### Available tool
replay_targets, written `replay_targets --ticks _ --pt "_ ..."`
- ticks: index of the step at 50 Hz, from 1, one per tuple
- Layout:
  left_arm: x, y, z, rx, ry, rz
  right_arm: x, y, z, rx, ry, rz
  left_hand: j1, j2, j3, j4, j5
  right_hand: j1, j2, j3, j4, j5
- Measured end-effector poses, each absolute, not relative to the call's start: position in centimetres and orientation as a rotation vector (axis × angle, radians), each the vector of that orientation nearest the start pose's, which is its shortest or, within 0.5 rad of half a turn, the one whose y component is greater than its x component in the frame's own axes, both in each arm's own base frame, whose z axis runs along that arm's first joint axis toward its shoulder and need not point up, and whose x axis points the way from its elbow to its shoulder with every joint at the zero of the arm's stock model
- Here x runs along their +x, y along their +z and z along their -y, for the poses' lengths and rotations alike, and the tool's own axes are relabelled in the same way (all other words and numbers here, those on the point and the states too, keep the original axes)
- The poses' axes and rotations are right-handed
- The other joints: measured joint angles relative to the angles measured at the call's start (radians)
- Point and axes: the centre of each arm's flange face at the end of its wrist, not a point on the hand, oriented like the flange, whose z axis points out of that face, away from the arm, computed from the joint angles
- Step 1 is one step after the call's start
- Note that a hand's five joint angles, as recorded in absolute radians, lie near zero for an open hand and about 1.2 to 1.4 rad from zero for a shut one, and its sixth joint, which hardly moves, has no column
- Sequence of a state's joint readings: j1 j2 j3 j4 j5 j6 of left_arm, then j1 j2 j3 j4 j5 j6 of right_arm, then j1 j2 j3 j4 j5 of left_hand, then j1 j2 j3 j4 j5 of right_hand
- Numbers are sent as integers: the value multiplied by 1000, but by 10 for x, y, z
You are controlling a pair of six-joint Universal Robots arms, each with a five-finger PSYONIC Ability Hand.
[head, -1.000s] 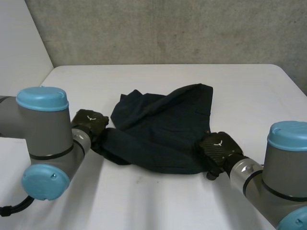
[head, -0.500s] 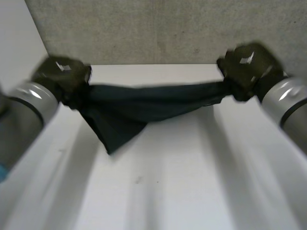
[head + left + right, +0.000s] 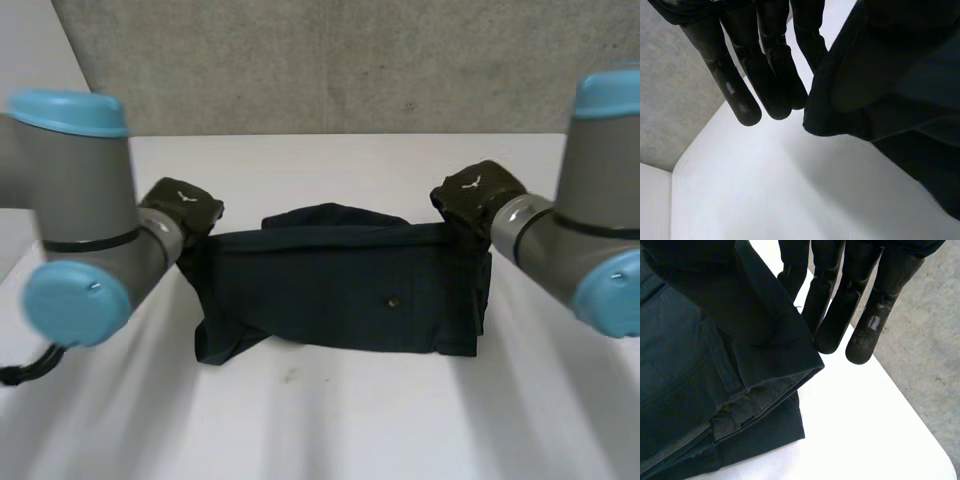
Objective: Fold the shorts.
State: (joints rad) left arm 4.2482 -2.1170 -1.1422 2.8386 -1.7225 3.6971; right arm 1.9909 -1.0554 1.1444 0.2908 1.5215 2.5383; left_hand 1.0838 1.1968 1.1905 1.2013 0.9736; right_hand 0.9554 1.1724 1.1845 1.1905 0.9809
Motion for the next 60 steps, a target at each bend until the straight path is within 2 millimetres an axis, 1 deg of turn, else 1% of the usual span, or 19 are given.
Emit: replay_targets --ticks 4,8,10,13,16,17,20,23,25,28,32,37,38,39,42,45,51,55,60 --pt "-289 210 330 1058 -1682 -2188 290 220 320 -1283 -1947 -2236 0 0 0 0 0 0 0 0 0 0" --pt "-301 227 363 973 -1866 -2061 299 233 345 -1180 -2200 -2106 0 0 0 0 0 0 0 0 0 0" --pt "-307 251 379 904 -2014 -1937 302 246 355 -1120 -2328 -2023 0 1 0 0 0 0 0 0 1 0" --pt "-316 301 395 764 -2265 -1682 308 297 370 -945 -2636 -1761 0 1 0 0 0 0 0 0 1 0" --pt "-320 350 395 619 -2455 -1439 308 342 371 -802 -2830 -1533 0 1 0 0 0 0 0 0 1 0" --pt "-320 371 390 556 -2522 -1342 306 366 368 -728 -2916 -1411 0 1 0 0 0 0 0 0 1 0" --pt "-316 417 373 426 -2643 -1150 302 408 358 -598 -3042 -1193 0 1 0 0 0 0 0 0 1 0" --pt "-311 440 356 367 -2695 -1066 298 429 349 -545 -3087 -1098 0 1 0 0 0 0 0 4 1 3" --pt "-309 441 348 371 -2697 -1071 297 429 346 -557 -3077 -1115 7 2 0 0 0 0 0 5 1 6" --pt "-308 426 343 417 -2664 -1140 298 414 345 -625 -3016 -1227 9 2 0 0 0 0 0 5 1 8" --pt "-306 389 338 518 -2578 -1282 300 376 345 -757 -2876 -1448 9 2 0 0 0 0 0 6 1 9" --pt "-300 321 325 688 -2406 -1504 297 302 338 -958 -2604 -1782 9 2 0 0 0 0 0 7 1 9" --pt "-299 314 324 705 -2388 -1525 297 297 337 -972 -2582 -1803 9 2 0 0 0 0 0 7 1 9" --pt "-296 294 319 755 -2335 -1585 295 274 334 -1021 -2502 -1880 9 2 0 0 0 0 0 7 1 9" --pt "-293 265 312 825 -2260 -1664 293 246 330 -1080 -2400 -1970 9 3 1 0 0 0 0 7 1 9" --pt "-290 206 300 965 -2101 -1814 291 199 323 -1169 -2233 -2099 9 3 2 0 0 0 0 7 1 9" --pt "-283 139 281 1114 -1876 -1983 288 152 305 -1278 -2004 -2237 9 3 2 0 0 0 0 7 1 9" --pt "-277 128 269 1157 -1783 -2040 284 148 291 -1316 -1895 -2294 9 3 2 0 0 0 0 12 1 9" --pt "-266 144 251 1176 -1696 -2087 276 159 276 -1339 -1806 -2340 9 3 2 0 0 0 0 15 1 9"
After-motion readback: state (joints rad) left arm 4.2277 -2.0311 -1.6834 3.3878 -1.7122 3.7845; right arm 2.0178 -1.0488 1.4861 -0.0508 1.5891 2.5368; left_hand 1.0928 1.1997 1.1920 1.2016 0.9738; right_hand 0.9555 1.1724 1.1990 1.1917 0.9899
